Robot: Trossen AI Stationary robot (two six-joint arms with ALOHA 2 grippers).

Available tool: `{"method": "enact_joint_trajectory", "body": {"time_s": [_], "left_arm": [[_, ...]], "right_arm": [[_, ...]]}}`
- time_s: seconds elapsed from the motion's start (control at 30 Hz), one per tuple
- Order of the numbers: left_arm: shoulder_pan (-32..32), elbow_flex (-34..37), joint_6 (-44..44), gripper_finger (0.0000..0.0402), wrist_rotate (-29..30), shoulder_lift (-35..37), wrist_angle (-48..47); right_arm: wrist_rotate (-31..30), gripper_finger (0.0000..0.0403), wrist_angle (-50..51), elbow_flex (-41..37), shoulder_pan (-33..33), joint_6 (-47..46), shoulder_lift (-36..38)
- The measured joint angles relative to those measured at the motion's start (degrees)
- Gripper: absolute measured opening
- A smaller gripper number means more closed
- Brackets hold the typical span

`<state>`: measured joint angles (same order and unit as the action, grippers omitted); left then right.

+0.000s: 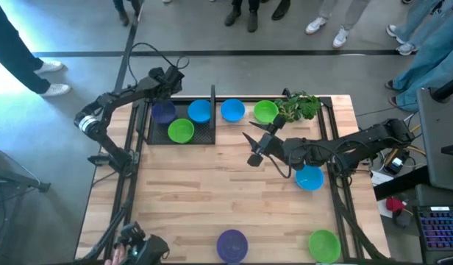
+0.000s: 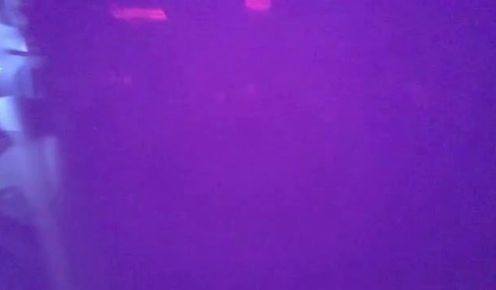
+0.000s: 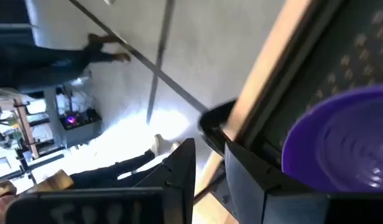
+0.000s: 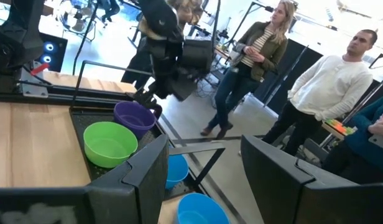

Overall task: Pick & Place Mini bowls
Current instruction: Stack the purple bowl on the purple bowl on the shelf

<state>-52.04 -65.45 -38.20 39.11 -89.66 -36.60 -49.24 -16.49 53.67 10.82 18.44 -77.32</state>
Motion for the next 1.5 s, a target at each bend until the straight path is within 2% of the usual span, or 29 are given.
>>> {"method": "enact_joint_trajectory", "body": {"time_s": [0.3, 0.63, 0.93, 1.13, 1.33, 1.5], "left_arm": [[9.9, -0.9, 6.5, 0.0083, -0.6, 13.5, -2.0], [30.4, -0.9, 16.6, 0.0083, 0.1, 25.3, -6.7], [51.2, -0.9, 26.1, 0.0083, 7.6, 25.7, -9.3], [62.9, -0.9, 33.7, 0.0083, 7.9, 25.4, -9.9], [71.5, -0.9, 38.2, 0.0083, 7.9, 25.2, -9.7], [75.4, -0.9, 40.1, 0.0083, 7.8, 23.2, -7.7]], "right_arm": [[-0.3, 0.0199, 0.9, 0.0, -0.1, -0.5, 0.9], [1.2, 0.0199, 13.4, 0.0, -0.1, -8.1, 5.3], [12.6, 0.0199, 22.7, 0.0, 0.1, -14.8, 9.0], [17.6, 0.0199, 28.4, 0.0, 0.1, -17.0, 9.7], [21.4, 0.0199, 31.2, 0.0, 0.1, -16.9, 9.7], [28.3, 0.0199, 32.2, 0.0, 0.2, -16.5, 9.7]]}}
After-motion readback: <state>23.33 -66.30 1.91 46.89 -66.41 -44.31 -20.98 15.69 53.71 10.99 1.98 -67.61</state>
